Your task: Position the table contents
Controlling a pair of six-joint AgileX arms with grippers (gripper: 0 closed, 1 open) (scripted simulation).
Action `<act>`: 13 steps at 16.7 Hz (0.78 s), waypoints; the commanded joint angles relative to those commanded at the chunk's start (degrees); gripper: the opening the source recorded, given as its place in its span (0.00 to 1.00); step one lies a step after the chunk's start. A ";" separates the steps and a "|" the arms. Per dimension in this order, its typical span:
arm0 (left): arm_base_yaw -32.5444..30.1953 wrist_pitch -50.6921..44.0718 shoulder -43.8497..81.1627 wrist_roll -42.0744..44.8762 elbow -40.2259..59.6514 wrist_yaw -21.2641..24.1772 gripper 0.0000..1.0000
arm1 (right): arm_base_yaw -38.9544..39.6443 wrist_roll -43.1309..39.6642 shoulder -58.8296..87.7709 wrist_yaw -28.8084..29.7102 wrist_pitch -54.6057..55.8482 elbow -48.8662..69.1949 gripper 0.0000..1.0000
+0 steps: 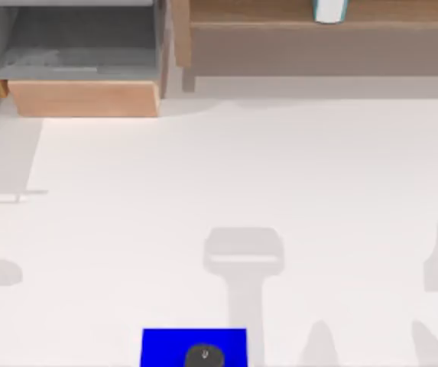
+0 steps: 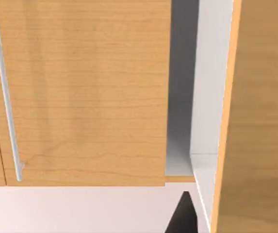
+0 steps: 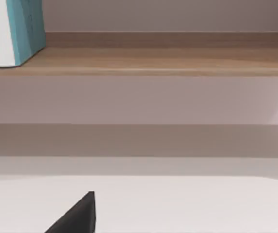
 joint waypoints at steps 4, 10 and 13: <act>0.00 0.00 0.00 0.00 0.00 0.00 0.00 | 0.00 0.00 0.00 0.00 0.00 0.00 1.00; 0.00 0.00 0.00 0.00 0.00 0.00 0.00 | 0.00 0.00 0.00 0.00 0.00 0.00 1.00; 0.02 -0.66 0.68 -0.20 0.13 -0.16 0.00 | 0.00 0.00 0.00 0.00 0.00 0.00 1.00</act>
